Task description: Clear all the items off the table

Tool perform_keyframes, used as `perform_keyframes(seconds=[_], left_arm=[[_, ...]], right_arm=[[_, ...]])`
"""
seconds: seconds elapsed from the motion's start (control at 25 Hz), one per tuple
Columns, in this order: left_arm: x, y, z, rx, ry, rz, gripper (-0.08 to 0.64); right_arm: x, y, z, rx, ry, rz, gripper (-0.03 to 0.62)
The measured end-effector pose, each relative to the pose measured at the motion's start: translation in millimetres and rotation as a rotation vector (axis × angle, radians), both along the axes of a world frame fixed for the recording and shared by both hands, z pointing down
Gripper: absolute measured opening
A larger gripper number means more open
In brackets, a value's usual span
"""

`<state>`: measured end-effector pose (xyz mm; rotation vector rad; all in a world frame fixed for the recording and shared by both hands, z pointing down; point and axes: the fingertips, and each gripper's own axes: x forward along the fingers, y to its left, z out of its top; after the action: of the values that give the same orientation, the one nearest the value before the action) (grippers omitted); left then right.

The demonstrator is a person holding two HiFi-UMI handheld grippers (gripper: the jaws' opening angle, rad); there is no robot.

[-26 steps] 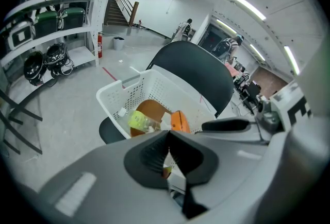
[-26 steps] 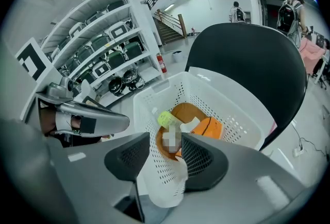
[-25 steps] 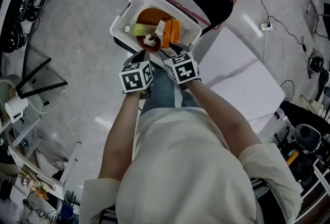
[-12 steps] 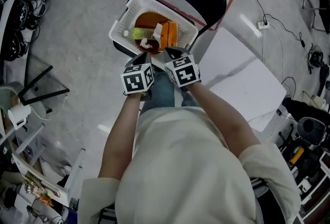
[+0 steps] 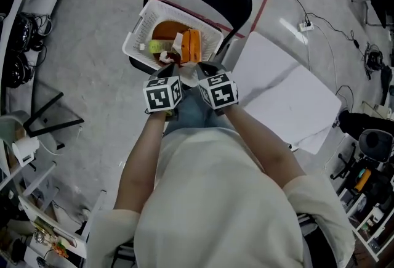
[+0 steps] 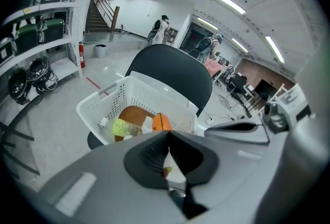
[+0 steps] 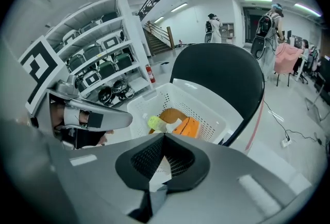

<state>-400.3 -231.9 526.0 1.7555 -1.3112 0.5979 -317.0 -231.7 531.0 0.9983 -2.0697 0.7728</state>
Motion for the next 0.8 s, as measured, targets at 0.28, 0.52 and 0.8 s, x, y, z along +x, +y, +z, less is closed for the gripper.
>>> perform_keyframes(seconds=[0.28, 0.52, 0.8], left_arm=[[44.8, 8.6, -8.3, 0.019, -0.007, 0.078, 0.008], [89.0, 22.9, -18.2, 0.050, -0.017, 0.154, 0.008], [144.3, 63.5, -28.1, 0.063, -0.022, 0.235, 0.008]], right_arm=[[50.2, 7.7, -14.8, 0.042, -0.007, 0.080, -0.002], [93.9, 27.7, -29.4, 0.081, -0.003, 0.136, -0.002], [151.8, 76.6, -38.1, 0.097, -0.008, 0.228, -0.002]])
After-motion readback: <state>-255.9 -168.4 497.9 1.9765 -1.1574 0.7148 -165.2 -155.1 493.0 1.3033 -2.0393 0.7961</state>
